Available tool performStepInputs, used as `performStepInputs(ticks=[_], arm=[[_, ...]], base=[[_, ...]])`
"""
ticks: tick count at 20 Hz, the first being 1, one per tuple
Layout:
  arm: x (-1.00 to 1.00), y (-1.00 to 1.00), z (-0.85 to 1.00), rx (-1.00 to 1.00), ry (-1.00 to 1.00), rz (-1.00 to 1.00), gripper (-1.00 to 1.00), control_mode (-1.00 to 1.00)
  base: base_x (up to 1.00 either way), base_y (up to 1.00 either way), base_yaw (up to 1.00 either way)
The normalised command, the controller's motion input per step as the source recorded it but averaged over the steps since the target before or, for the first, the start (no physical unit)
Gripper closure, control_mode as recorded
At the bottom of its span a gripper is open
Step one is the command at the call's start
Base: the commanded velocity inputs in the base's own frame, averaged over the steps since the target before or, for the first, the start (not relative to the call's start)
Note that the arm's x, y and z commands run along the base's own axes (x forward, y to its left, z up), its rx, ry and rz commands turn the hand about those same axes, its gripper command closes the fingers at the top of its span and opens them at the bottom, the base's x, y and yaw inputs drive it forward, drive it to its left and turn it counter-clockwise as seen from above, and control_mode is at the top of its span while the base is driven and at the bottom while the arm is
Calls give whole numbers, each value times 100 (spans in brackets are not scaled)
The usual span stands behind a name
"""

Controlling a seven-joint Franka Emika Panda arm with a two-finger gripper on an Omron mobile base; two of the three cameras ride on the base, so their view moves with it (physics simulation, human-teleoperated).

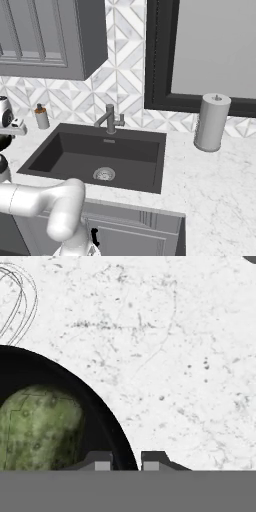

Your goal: Pick the cucumber from the sink and place it in the bowl. Then pick the bowl and place it in the microwave. Then close the microwave door and press the start button.

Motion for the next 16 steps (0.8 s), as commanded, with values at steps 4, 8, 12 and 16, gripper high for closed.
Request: performStepInputs(ticks=[4, 8, 12, 16], arm=[[-24, -13, 1, 2, -15, -11, 100, -100], [-29, -32, 21, 15, -14, -13, 100, -100], [-35, -57, 41, 6, -15, -14, 100, -100], [-41, -62, 58, 0, -7, -20, 100, -100]], base=[[0, 0, 0], [0, 0, 0], [0, 0, 0], [0, 0, 0]])
